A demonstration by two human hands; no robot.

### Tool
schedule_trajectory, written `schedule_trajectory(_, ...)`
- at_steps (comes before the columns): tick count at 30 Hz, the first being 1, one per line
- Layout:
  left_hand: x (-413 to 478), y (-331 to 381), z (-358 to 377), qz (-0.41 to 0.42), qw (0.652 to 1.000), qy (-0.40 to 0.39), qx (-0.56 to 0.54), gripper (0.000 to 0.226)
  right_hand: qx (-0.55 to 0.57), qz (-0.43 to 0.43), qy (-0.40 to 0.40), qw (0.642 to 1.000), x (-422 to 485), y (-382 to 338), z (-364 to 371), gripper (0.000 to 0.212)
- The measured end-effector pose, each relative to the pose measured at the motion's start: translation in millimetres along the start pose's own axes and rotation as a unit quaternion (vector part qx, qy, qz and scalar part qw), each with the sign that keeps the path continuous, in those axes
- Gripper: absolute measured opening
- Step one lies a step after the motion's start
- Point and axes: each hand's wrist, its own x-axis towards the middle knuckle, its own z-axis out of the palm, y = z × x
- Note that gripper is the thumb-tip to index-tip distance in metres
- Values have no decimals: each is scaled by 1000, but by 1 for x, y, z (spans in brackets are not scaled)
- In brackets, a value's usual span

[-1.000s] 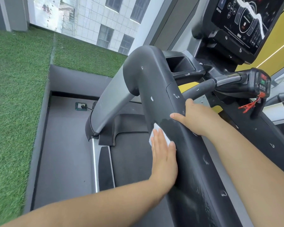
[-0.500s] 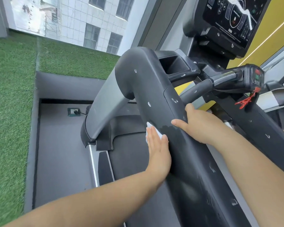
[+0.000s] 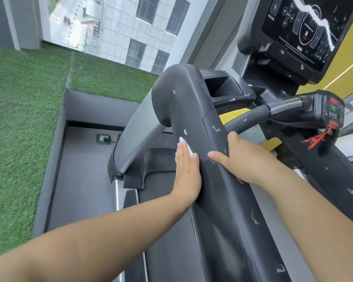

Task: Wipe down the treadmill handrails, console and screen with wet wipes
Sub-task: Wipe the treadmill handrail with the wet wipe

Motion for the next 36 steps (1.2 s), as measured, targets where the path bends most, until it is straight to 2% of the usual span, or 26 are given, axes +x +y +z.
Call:
schedule_trajectory(2,-10,-1,5,9,1000,3,0,53,-8,-8,-2,1000,1,1,1,46)
schedule_trajectory(6,-47,-14,10,99,993,-43,55,52,-16,-15,6,1000,3,3,2,47)
schedule_trajectory(12,-17,-4,4,116,990,-38,72,51,13,-15,29,999,0,4,4,43)
schedule_trajectory(16,-51,-11,6,152,978,-100,105,53,5,-12,23,1000,1,4,2,43)
schedule_trajectory(19,-38,-10,-1,137,977,-118,118,53,-3,-7,21,1000,3,5,3,46)
schedule_trajectory(24,3,1,-6,162,969,-73,171,64,31,12,18,999,2,5,5,51)
schedule_trajectory(27,-35,-7,-5,189,956,-130,185,66,61,33,2,998,2,9,-2,53)
schedule_trajectory(29,-42,-12,-7,203,948,-144,197,70,46,34,20,998,7,8,-9,51)
schedule_trajectory(32,-13,0,-7,170,958,-123,196,53,49,41,60,996,21,-2,-18,52)
schedule_trajectory(36,-12,10,-5,164,961,-111,191,52,22,70,79,994,45,-12,-22,61)
